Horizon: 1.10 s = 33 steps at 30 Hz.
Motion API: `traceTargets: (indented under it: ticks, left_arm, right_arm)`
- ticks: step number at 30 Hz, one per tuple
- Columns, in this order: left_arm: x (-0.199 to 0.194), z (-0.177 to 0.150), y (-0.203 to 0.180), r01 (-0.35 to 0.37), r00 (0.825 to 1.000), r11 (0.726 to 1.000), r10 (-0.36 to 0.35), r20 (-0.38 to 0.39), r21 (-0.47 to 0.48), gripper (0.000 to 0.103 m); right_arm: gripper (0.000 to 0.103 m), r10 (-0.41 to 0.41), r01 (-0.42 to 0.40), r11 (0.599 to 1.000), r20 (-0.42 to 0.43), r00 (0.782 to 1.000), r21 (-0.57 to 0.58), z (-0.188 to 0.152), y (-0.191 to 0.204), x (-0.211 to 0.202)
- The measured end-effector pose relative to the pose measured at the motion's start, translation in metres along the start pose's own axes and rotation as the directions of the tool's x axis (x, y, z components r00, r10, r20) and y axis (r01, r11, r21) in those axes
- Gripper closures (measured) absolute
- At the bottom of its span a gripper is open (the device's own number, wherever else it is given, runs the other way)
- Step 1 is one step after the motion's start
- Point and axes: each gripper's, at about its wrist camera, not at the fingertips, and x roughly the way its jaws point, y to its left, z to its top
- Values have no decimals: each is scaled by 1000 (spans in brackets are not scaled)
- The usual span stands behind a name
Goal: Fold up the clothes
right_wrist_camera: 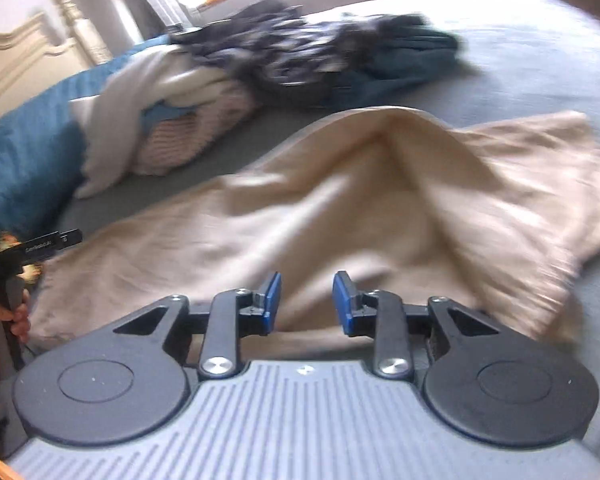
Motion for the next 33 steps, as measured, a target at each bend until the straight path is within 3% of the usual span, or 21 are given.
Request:
traceTargets:
  ticks: [4,9,12,14,17,20,26,28,30,33]
  left_arm:
    - [17,-13,-19,-18,999,998,21,-43,54,17]
    - [37,-29,-20,-57,991,997,62,-119,42,17]
    - [42,-33,-15,-61,988,998,62,-139,10,14]
    - [45,-35,-14,-67,988,998,66,-143,2,13]
    - [48,-38,-16,-81,986,997,82,-143,13,12]
    - [49,-39,-19,-92,985,996,94,-142,19,12]
    - [49,-40,-21,-102,984,995,104,-144,22,12]
    - [49,-39,-20,-103,984,995,105,-147,18,12]
    - [49,-40,-20,-107,983,994,108,-150,13,12]
    - [49,-40,-20,-111,982,994,111,-154,9,12]
  right_arm:
    - [62,-185,185,982,19,983,-47,-11,-31,-15]
    - [60,-400,396,903,12,917,-168,-22,-55,-4]
    - [59,-400,399,914,0,917,-68,-25,-80,1]
    - [59,-342,341,939,3,940,45,-25,-96,1]
    - [59,-282,278,952,14,959,126,-26,-107,5]
    - [59,-255,244,961,73,964,127,-29,-101,2]
    - [60,-223,199,960,104,969,199,-28,-105,11]
    - [65,-233,205,955,112,966,215,-28,-106,15]
    - [89,-237,208,955,121,964,212,-25,-105,19]
    - [93,-235,207,965,185,954,161,-12,-97,9]
